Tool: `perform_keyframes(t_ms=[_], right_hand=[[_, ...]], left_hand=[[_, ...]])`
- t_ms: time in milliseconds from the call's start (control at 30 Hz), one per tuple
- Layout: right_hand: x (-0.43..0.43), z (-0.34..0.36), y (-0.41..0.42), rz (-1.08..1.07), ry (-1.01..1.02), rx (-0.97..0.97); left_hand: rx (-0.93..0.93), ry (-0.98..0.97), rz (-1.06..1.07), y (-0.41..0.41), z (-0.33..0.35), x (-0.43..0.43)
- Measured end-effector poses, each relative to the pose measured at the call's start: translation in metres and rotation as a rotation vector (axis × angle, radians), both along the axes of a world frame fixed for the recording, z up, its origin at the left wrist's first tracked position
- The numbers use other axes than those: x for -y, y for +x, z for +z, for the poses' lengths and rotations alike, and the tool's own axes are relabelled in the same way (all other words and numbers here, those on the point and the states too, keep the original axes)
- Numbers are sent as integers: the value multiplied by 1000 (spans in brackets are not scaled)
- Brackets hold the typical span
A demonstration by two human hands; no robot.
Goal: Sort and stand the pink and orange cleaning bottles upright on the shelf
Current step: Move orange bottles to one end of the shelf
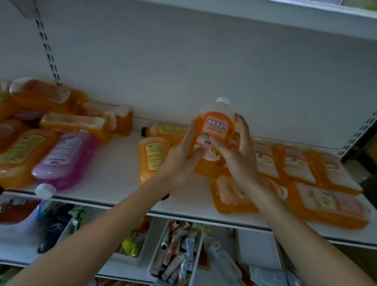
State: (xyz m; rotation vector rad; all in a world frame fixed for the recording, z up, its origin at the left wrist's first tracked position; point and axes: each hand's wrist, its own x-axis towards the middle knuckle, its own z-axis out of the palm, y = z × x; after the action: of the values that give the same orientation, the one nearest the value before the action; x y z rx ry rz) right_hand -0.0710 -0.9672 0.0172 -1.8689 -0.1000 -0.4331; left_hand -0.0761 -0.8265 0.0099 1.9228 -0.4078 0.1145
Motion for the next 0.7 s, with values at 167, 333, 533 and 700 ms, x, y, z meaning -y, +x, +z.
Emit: perform_keyframes(t_ms=[167, 333, 533, 700], right_hand=[[52, -1, -1, -68, -29, -15], [101, -4, 3, -189, -24, -70], [152, -9, 18, -301, -125, -168], [167, -14, 30, -274, -154, -248]], left_hand=[[95, 88, 11, 4, -6, 42], [74, 256, -50, 1, -25, 71], [188, 520, -37, 7, -41, 78], [149, 524, -13, 7, -37, 78]])
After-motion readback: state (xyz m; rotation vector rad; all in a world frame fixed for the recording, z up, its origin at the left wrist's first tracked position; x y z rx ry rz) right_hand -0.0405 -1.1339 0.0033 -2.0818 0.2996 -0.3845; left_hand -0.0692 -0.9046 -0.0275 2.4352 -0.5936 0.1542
